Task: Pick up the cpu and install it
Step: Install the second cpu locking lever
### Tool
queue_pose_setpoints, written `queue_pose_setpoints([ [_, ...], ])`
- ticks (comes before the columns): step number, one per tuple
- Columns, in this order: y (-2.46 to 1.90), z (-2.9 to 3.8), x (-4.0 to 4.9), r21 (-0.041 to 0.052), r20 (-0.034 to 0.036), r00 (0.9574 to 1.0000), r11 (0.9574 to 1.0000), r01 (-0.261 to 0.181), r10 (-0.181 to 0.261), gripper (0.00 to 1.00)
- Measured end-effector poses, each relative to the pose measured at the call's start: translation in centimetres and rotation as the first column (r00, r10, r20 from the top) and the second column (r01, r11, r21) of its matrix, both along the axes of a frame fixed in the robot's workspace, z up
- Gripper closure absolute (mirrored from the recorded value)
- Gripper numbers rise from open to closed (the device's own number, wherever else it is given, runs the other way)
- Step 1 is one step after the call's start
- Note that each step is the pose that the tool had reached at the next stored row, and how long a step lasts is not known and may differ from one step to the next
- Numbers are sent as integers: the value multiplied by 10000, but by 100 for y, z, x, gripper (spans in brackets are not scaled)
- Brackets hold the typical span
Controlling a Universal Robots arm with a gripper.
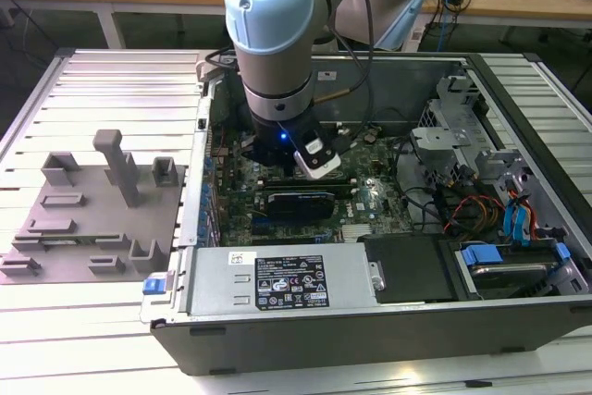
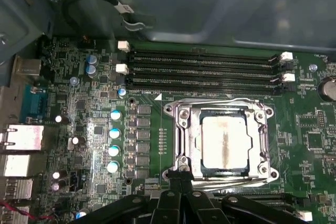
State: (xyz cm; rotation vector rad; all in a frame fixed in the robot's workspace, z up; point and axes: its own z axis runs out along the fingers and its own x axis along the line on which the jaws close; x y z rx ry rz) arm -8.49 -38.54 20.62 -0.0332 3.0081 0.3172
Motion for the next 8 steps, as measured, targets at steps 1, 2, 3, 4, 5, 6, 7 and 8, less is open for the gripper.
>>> queue_pose_setpoints([
  [1,0,-1,0,28,0,10000,10000,0,0,89],
  [2,0,-1,0,57,-1,10000,10000,0,0,89],
  [3,0,-1,0,68,0,10000,10000,1,-1,89],
  [4,0,-2,0,72,1,10000,10000,1,-1,89],
  [5,-3,-2,0,73,0,10000,10000,0,0,89],
  [6,-4,-2,0,73,-1,10000,10000,0,0,89],
  [7,-10,-1,0,73,-1,10000,10000,-1,1,89],
  [8,-15,-2,0,73,-2,10000,10000,-1,1,89],
])
